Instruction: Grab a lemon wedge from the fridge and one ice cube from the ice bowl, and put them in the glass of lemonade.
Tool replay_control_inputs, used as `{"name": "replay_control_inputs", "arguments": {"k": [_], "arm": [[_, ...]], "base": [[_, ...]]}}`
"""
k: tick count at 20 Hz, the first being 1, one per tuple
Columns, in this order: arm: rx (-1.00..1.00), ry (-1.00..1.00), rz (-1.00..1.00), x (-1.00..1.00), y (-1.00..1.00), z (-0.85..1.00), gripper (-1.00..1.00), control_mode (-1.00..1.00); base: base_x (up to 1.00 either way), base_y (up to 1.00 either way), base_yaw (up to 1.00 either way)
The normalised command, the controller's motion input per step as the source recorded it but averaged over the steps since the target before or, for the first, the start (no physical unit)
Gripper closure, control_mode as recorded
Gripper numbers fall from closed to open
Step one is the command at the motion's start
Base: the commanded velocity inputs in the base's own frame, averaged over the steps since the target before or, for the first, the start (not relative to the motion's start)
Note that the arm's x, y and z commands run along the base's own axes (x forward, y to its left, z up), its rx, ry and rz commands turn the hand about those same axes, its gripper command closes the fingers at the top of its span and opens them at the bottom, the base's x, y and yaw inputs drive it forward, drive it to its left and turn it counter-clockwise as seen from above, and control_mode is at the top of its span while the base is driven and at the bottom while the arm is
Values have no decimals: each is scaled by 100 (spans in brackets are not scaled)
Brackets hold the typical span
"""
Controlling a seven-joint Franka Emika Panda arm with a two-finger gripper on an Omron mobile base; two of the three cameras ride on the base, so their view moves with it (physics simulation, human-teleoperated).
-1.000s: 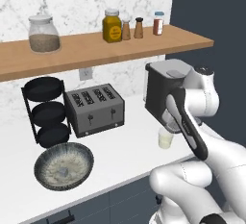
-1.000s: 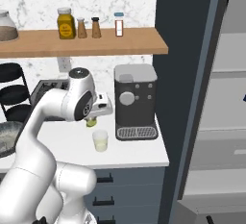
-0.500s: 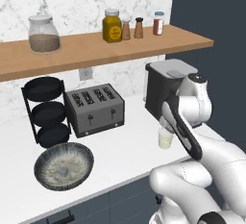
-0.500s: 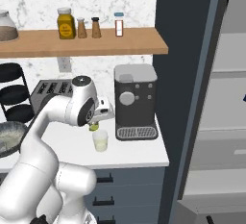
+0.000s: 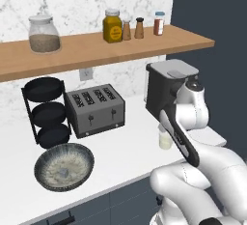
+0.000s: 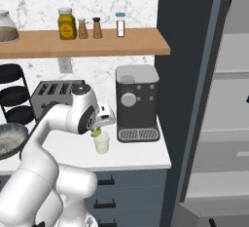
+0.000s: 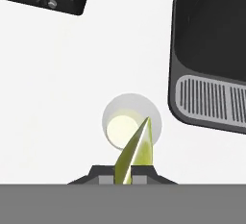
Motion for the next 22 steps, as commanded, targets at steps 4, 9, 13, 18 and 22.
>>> {"name": "replay_control_inputs", "arguments": {"k": [4, 9, 13, 18, 22], "arm": [[-1, 0, 0, 9, 0, -2, 100, -100], [0, 1, 0, 22, 0, 0, 100, -100], [0, 3, 0, 24, 0, 0, 100, -100], [0, 2, 0, 6, 0, -4, 100, -100], [-1, 4, 0, 3, 0, -8, 100, -100]], "base": [[0, 0, 0], [0, 0, 0], [0, 0, 0], [0, 0, 0], [0, 0, 0]]}}
